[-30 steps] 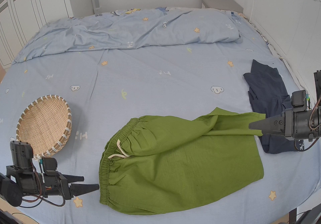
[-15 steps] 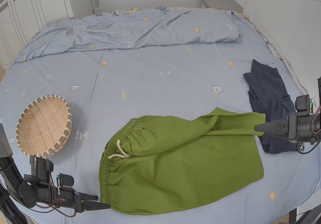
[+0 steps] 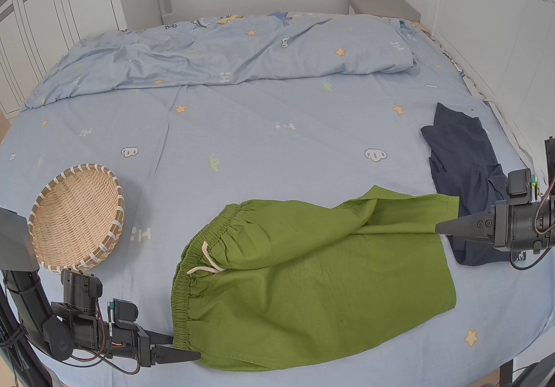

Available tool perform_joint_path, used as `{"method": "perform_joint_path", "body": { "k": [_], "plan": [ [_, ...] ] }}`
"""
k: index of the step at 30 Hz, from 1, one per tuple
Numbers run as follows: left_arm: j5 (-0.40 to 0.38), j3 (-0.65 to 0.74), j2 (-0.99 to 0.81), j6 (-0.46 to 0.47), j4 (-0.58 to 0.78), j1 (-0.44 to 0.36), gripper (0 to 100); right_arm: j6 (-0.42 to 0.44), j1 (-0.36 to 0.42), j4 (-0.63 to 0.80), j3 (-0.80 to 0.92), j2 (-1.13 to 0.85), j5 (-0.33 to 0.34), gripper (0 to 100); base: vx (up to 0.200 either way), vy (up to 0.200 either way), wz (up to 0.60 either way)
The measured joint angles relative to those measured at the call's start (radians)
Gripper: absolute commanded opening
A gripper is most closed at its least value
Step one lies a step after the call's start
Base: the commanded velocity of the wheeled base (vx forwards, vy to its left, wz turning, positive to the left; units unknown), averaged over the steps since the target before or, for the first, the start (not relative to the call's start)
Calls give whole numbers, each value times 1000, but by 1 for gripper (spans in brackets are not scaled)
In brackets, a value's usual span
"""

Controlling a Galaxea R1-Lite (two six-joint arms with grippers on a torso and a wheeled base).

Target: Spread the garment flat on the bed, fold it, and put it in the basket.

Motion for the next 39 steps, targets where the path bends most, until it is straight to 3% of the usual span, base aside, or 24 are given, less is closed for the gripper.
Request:
{"method": "perform_joint_path", "body": {
  "k": [1,13,19,23,30,39],
  "plan": [
    [-1,0,13,0,-17,-4,0,0,0,0,0,1,0,100,0,0,0],
    [4,-1,69,-50,-56,-14,0,-2,1,0,0,11,0,100,0,0,0],
    [2,-1,41,-52,3,11,0,-2,0,0,12,15,-1,100,0,0,0],
    [-42,0,-27,-52,114,66,0,-2,-10,0,38,17,-1,100,0,0,0],
    [-250,0,-152,-37,222,245,0,-56,-70,0,118,25,1,100,0,0,0],
    [-291,-1,-192,108,289,358,0,-215,-178,-17,296,116,37,100,0,0,0]
  ]
}}
